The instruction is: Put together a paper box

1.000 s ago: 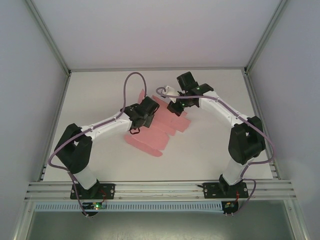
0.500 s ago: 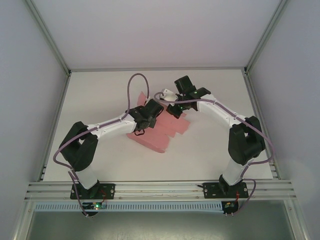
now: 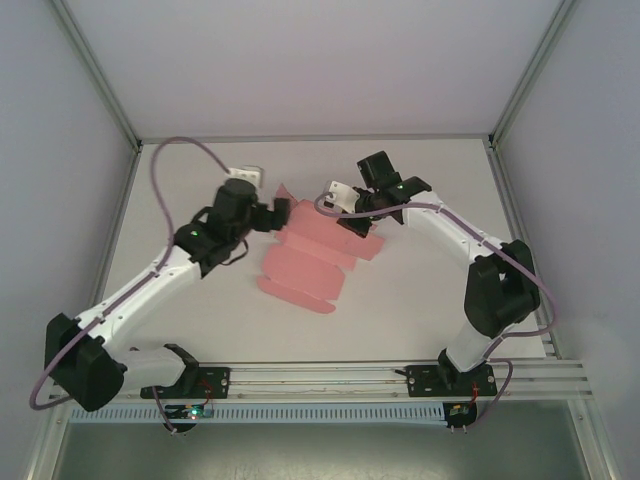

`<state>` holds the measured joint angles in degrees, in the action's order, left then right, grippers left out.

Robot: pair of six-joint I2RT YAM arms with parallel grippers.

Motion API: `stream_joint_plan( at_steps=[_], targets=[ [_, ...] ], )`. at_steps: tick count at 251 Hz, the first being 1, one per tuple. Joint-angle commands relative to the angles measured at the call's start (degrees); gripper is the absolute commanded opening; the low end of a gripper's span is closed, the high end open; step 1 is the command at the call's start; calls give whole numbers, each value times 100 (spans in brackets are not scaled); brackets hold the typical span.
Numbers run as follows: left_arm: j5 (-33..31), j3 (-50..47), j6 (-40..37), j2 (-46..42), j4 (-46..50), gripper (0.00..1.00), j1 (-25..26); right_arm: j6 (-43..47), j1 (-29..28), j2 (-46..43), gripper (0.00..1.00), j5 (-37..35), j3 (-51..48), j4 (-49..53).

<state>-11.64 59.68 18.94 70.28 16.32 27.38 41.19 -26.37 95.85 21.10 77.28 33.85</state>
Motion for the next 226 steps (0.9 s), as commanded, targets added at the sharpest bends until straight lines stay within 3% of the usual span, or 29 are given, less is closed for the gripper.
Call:
stream_joint_plan(
  at_steps=[1, 36, 65, 103, 134, 195, 226],
  targets=[
    [137, -222, 580, -17, 230, 100, -861, 600, 76, -208, 0, 480, -57, 152],
    [991, -162, 755, 441, -153, 100, -1956, 943, 133, -271, 0, 854, -11, 275],
    [1902, 140, 643, 1228, -495, 100, -2352, 1274, 158, -337, 0, 1192, 9, 460],
    [3240, 627, 268, 2225, -706, 100, -2371, 1452, 171, -357, 0, 1372, 46, 609],
    [4285, 593, 292, 2540, -1180, 100, -2362, 1550, 170, -331, 0, 1471, 147, 802],
    [5472, 22, -166, 2184, -1464, 94, -2190, 1197, 235, -294, 0, 1223, 199, 699],
    [5849, -520, -134, 1765, -1762, 84, -2055, 951, 253, -264, 0, 1054, 174, 511]
  ],
)
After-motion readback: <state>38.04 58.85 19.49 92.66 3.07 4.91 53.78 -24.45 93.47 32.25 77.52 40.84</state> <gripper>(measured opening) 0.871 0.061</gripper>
